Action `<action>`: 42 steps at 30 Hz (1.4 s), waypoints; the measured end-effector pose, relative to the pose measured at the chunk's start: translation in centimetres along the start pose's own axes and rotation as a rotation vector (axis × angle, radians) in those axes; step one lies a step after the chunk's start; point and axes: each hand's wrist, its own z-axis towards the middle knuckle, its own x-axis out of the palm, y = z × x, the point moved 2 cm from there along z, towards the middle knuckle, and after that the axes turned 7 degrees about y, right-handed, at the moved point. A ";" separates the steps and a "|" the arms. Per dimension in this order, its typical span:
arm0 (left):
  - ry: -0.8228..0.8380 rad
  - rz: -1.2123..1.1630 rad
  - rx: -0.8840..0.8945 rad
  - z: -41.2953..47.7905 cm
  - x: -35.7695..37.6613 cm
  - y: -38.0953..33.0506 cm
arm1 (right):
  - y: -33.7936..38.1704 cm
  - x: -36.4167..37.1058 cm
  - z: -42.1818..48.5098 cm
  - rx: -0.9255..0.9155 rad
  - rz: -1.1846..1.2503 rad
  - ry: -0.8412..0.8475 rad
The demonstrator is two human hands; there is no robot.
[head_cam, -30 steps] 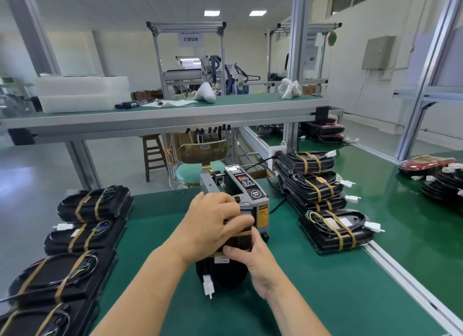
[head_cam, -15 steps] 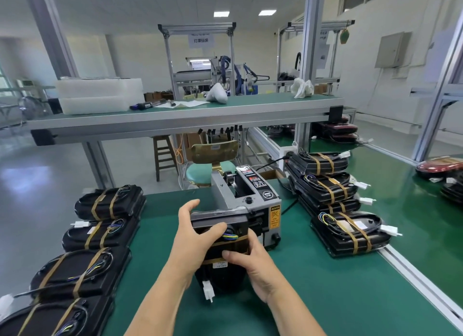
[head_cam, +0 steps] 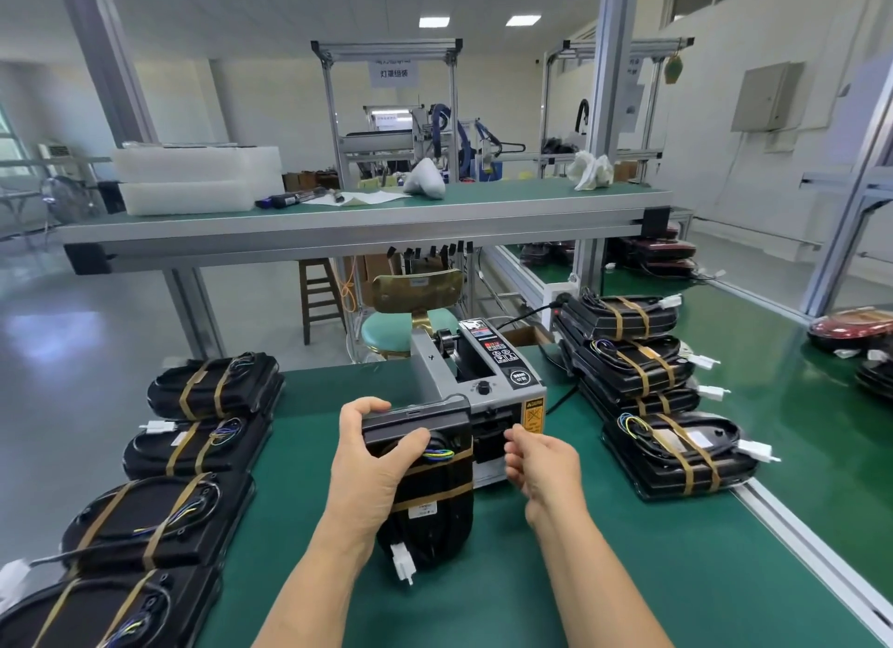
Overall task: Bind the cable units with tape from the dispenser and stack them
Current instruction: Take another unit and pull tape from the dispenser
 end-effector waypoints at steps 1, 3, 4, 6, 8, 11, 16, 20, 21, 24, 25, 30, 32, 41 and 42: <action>-0.004 -0.004 -0.001 0.0 0.0 0.0 | 0.1 0.1 0.1 0.016 0.003 -0.002; -0.007 -0.015 0.000 -0.1 -0.1 0.1 | 0.4 0.4 0.2 0.039 0.002 -0.006; -0.009 -0.019 0.004 -0.1 -0.1 0.1 | 0.6 0.6 0.2 0.049 0.000 -0.010; -0.011 -0.024 0.015 -0.1 -0.1 0.2 | 0.8 0.9 0.2 0.069 -0.009 -0.022; -0.011 -0.031 0.016 -0.1 -0.1 0.4 | 1.0 1.0 0.2 0.083 -0.019 -0.037; -0.025 -0.038 0.022 -0.1 0.0 0.6 | 1.2 1.1 0.3 0.092 -0.043 -0.054; -0.041 -0.002 0.005 -0.1 0.7 0.6 | 1.2 1.7 0.5 0.081 -0.086 -0.097; -0.049 -0.028 0.014 0.0 1.3 0.3 | 1.3 2.2 0.3 0.040 -0.197 -0.145; -0.052 -0.032 0.013 0.1 1.4 0.2 | 1.3 2.3 0.2 0.028 -0.222 -0.150; -0.065 -0.059 0.006 0.3 1.3 0.3 | 1.5 2.1 -0.5 0.004 -0.221 -0.150; -0.068 -0.069 0.005 0.4 1.2 0.4 | 1.6 2.0 -0.7 -0.014 -0.182 -0.146; -0.078 -0.130 0.011 0.8 1.0 1.0 | 4.2 3.0 -4.1 -0.134 0.080 0.037; -0.110 -0.187 -0.002 1.1 1.2 1.1 | 5.2 4.1 -5.9 -0.124 0.112 0.195; -0.177 -0.227 -0.030 1.7 1.4 1.5 | 4.4 5.3 -8.1 0.079 0.139 0.419; -0.184 -0.216 -0.024 1.7 1.4 1.5 | 4.2 5.3 -8.0 0.088 0.138 0.430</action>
